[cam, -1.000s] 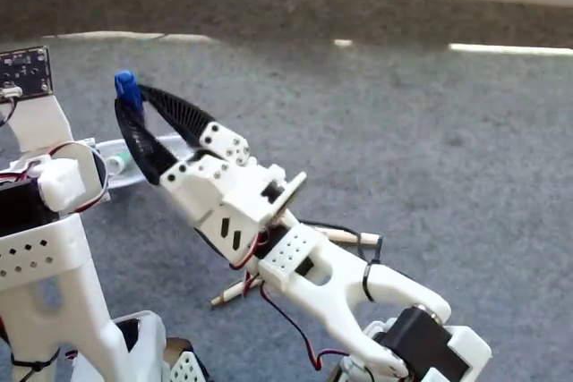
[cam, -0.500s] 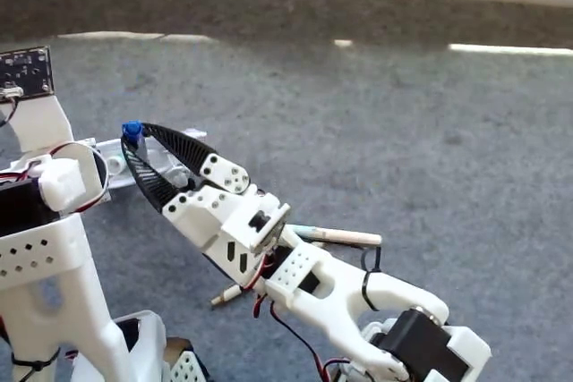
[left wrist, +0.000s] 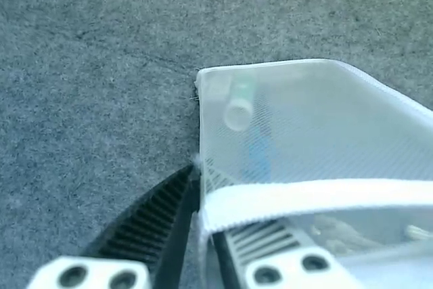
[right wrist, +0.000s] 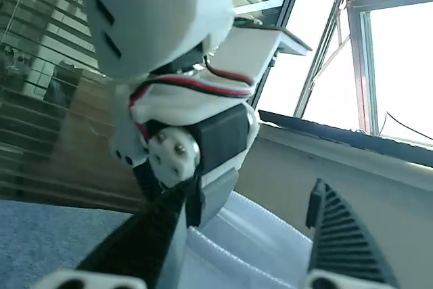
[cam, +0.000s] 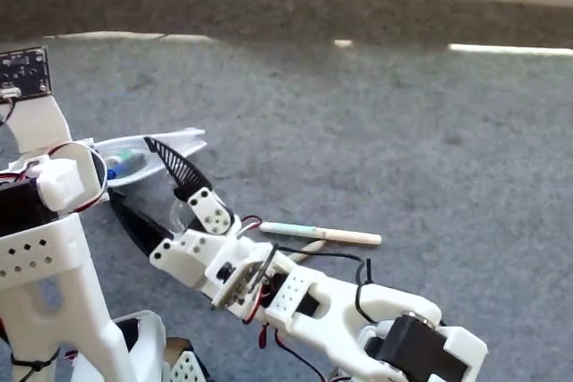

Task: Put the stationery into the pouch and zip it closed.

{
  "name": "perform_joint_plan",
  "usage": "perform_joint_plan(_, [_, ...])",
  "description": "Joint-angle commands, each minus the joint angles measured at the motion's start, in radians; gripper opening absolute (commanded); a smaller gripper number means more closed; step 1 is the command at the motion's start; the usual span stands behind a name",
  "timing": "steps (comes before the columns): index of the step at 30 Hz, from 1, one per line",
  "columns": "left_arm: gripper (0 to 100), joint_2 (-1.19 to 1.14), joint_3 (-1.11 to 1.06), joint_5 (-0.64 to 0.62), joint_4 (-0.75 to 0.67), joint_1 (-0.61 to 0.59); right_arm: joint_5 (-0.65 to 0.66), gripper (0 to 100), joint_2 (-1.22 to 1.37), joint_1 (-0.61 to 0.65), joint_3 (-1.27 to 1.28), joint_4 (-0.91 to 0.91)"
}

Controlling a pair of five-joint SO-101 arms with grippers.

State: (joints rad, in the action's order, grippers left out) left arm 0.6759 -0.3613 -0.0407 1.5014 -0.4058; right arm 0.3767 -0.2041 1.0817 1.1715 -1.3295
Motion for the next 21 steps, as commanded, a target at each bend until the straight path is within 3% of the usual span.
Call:
perform_joint_plan(1, [1,-0.012,-0.013,-0.005,-0.012,-0.008,0.02,23.8,-0.024,0.022,0.012,-0.028])
perform_joint_plan(7, [1,-0.012,-0.013,-0.005,-0.012,-0.008,0.018,23.8,-0.193,0.025,0.096,-0.019])
perform_joint_plan(10, [1,-0.012,-0.013,-0.005,-0.012,-0.008,0.015,23.7,-0.285,0.016,0.127,0.084])
perform_joint_plan(14, [1,-0.012,-0.013,-0.005,-0.012,-0.008,-0.084,20.0,-0.421,-0.019,0.154,0.208])
perform_joint_plan(21, [1,-0.012,-0.013,-0.005,-0.012,-0.008,-0.279,18.5,-0.731,-0.097,0.147,0.662])
